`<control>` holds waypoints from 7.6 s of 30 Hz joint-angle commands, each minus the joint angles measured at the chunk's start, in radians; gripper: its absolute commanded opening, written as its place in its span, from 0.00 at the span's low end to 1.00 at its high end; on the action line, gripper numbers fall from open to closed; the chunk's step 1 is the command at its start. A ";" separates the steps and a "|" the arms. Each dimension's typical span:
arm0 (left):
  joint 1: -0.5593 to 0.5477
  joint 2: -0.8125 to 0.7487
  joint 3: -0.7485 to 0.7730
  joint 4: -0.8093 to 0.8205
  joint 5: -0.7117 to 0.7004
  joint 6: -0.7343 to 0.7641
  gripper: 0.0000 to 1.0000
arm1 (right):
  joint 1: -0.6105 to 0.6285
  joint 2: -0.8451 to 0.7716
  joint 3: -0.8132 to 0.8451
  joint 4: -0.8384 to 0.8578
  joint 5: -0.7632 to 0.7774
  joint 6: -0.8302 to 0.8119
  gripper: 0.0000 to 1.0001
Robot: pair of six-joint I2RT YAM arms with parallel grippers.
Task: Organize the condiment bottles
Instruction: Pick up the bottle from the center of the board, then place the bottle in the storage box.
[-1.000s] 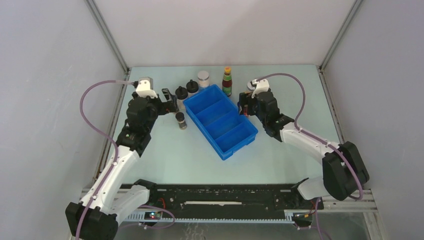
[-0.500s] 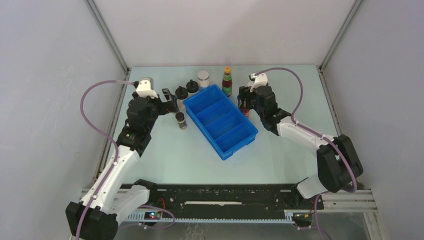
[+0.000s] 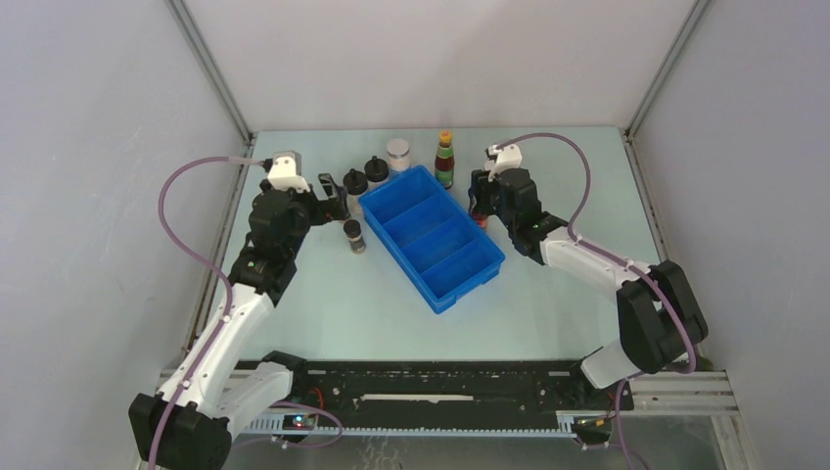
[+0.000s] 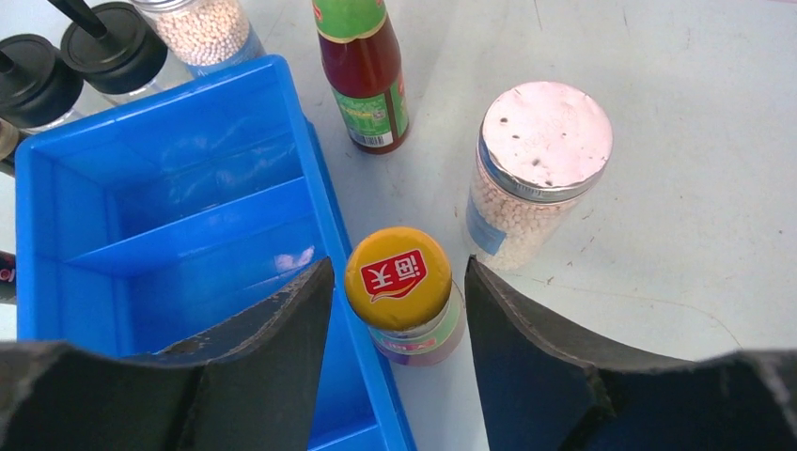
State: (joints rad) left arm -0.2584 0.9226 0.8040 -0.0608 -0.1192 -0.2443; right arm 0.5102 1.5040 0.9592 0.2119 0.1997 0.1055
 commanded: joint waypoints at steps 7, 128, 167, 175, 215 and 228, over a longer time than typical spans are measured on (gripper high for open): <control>0.005 -0.001 -0.025 0.046 0.013 0.014 0.98 | -0.012 0.020 0.050 0.010 -0.002 -0.021 0.46; 0.005 -0.028 -0.033 0.049 0.019 0.008 0.96 | 0.024 -0.023 0.246 -0.057 0.063 -0.121 0.00; -0.016 -0.016 -0.039 0.050 0.018 0.006 0.95 | 0.053 -0.109 0.423 -0.150 0.015 -0.139 0.00; -0.016 -0.032 -0.037 0.049 0.008 0.008 0.95 | 0.126 -0.050 0.494 -0.175 0.012 -0.148 0.00; -0.055 -0.079 -0.059 0.057 -0.106 -0.041 0.93 | 0.237 0.492 1.090 -0.310 -0.078 -0.127 0.00; -0.061 -0.058 -0.064 0.077 -0.124 -0.041 0.93 | 0.159 0.520 1.088 -0.286 -0.112 -0.110 0.00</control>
State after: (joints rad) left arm -0.3122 0.8577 0.7647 -0.0307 -0.2207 -0.2729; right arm 0.6987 2.0350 1.9720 -0.2108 0.1005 -0.0162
